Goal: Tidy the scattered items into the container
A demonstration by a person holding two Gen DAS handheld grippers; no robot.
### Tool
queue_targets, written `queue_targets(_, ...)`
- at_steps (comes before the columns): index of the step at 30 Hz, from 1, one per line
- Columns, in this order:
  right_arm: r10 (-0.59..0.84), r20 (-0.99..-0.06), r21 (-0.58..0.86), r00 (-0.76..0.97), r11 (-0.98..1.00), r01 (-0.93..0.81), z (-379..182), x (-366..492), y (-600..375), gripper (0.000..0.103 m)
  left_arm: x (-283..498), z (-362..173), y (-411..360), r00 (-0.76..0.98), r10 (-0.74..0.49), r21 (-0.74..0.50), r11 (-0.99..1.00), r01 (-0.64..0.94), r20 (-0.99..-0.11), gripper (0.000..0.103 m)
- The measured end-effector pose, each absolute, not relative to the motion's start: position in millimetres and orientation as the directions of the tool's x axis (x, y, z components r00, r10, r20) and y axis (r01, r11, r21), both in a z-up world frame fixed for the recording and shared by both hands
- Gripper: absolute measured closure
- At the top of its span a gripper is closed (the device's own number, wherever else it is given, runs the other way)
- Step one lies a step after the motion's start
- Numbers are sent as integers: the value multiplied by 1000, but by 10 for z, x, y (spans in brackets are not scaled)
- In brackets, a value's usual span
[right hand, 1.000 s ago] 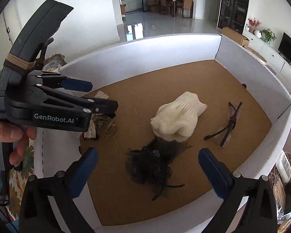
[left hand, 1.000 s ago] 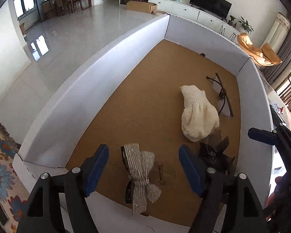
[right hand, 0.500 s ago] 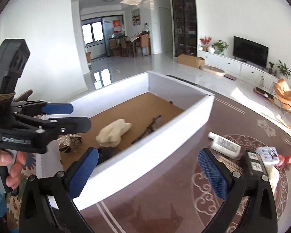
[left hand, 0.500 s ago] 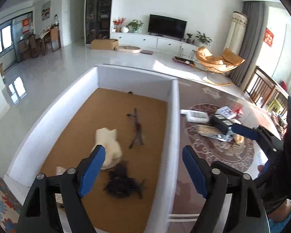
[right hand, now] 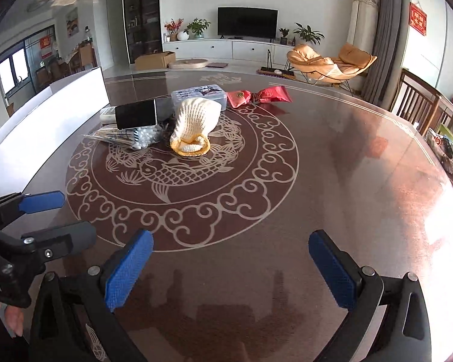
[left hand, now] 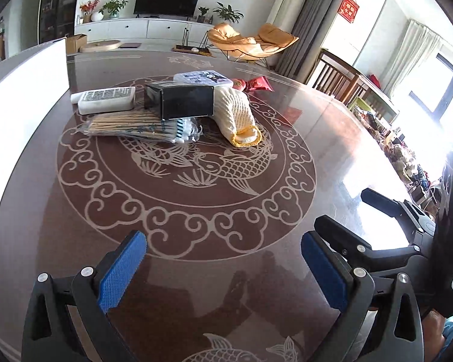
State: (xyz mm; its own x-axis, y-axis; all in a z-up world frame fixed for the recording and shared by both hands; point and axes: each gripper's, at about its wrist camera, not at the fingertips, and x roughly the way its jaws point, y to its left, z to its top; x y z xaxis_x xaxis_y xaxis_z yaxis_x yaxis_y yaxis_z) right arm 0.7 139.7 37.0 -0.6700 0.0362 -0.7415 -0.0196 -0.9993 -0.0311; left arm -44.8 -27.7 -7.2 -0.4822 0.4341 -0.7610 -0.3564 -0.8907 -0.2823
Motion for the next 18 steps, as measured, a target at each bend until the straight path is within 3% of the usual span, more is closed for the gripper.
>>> queue_targets(5, 37, -764, 11, -645, -998, -70, 237, -57, 1479, 1, -533, -226, -312, -499, 434, -289, -894, -343, -750, 0)
queue_targets(18, 112, -805, -52, -583, -991, -120, 20, -164, 1526, 1, -522, -256, -243, -531, 399, -240, -908, -344, -748, 0)
